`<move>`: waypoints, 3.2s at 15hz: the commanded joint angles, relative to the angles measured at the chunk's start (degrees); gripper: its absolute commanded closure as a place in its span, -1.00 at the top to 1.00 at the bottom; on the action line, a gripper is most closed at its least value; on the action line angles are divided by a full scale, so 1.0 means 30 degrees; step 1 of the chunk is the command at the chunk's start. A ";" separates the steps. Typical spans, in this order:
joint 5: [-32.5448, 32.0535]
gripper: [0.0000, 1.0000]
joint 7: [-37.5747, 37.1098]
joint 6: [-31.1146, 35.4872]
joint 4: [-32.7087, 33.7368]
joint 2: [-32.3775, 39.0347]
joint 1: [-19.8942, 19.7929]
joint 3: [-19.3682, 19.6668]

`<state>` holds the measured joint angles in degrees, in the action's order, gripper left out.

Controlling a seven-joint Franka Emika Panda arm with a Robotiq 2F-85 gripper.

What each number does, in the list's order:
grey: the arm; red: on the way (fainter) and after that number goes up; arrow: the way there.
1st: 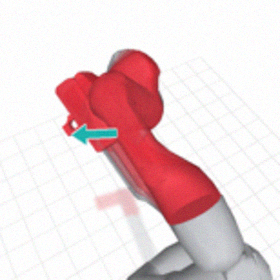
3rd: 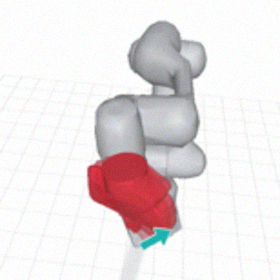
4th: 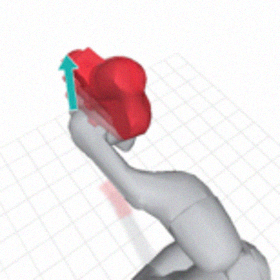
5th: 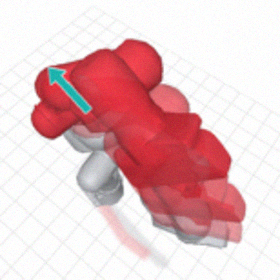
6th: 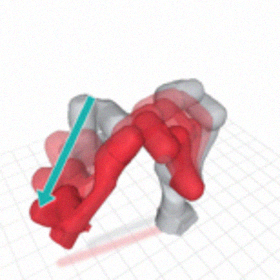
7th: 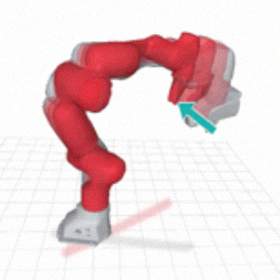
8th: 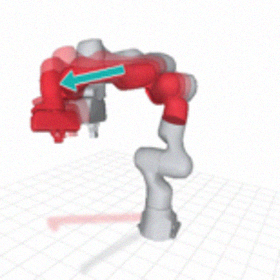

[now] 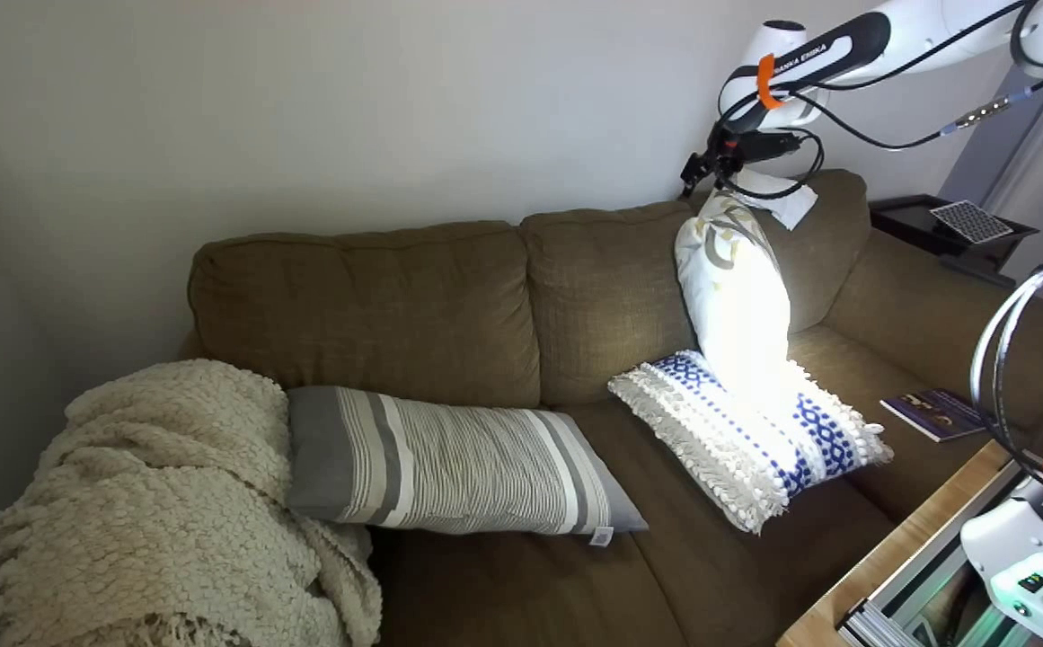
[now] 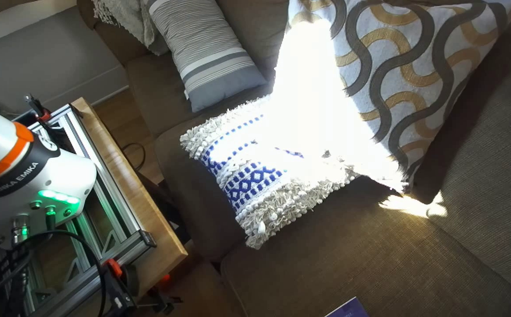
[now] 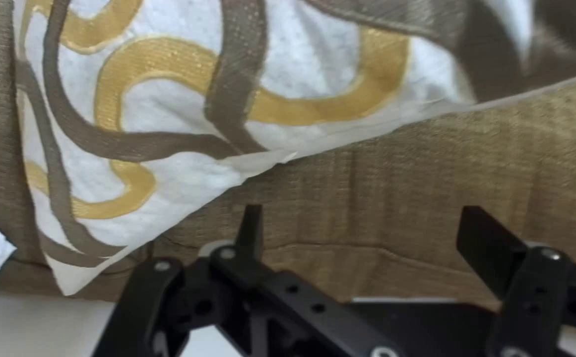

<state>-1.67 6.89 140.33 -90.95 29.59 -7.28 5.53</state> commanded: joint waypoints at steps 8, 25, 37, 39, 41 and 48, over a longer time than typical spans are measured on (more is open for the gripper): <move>-0.3632 1.00 -1.1853 0.2483 0.3400 0.6068 0.3127 0.6427; -0.4439 -1.00 -0.7442 -0.5392 0.5710 0.5032 0.0735 0.4171; -0.3944 -0.99 0.3297 -0.5746 0.3524 0.1183 -0.1696 0.1236; -0.4145 -0.99 0.4326 -0.6400 0.3298 0.0650 -0.1794 0.1220; -0.4252 -0.99 0.5066 -0.6783 0.3027 0.0131 -0.1849 0.1214; -0.4561 -0.99 0.5728 -0.7299 0.2488 -0.1227 -0.1793 0.1354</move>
<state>-14.16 22.29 119.30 -80.98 30.43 -11.89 10.48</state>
